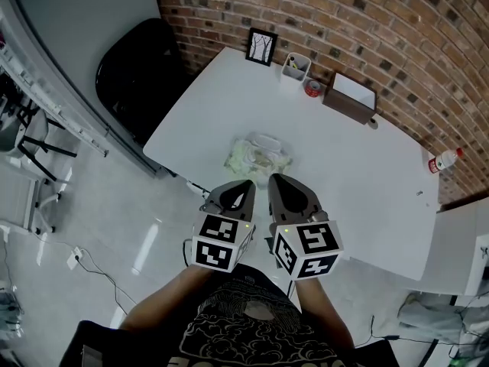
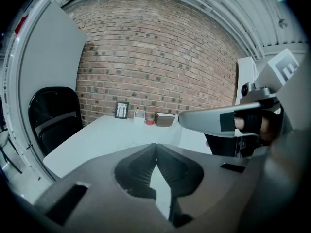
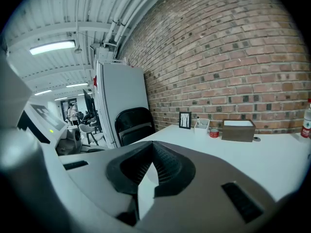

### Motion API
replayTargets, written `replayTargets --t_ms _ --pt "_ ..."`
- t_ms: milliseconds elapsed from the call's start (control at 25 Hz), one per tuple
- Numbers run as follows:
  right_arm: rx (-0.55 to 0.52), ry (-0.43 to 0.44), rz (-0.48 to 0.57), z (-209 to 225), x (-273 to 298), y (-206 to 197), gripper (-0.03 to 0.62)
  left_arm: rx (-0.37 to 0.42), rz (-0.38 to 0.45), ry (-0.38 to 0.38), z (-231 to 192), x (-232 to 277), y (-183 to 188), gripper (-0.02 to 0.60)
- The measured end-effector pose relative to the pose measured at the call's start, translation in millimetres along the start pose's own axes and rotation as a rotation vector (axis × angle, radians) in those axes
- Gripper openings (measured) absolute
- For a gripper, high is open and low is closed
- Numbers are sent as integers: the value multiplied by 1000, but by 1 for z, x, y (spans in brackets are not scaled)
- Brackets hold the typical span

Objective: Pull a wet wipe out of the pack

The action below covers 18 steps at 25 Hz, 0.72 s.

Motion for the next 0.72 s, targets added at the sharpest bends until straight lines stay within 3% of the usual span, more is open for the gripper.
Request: replayTargets --t_ms 720 --pt "-3 -9 -31 -29 -29 -35 15 -2 25 -3 17 -40 -21 12"
Point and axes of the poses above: the fingertips, and each gripper's own axes: x forward along the fingers, z to its right, y out of its top, the point moved 7 cm from there along -x, backward along the fingers, and after that the axes turned 6 degrees about y, right-handed, at the moved point
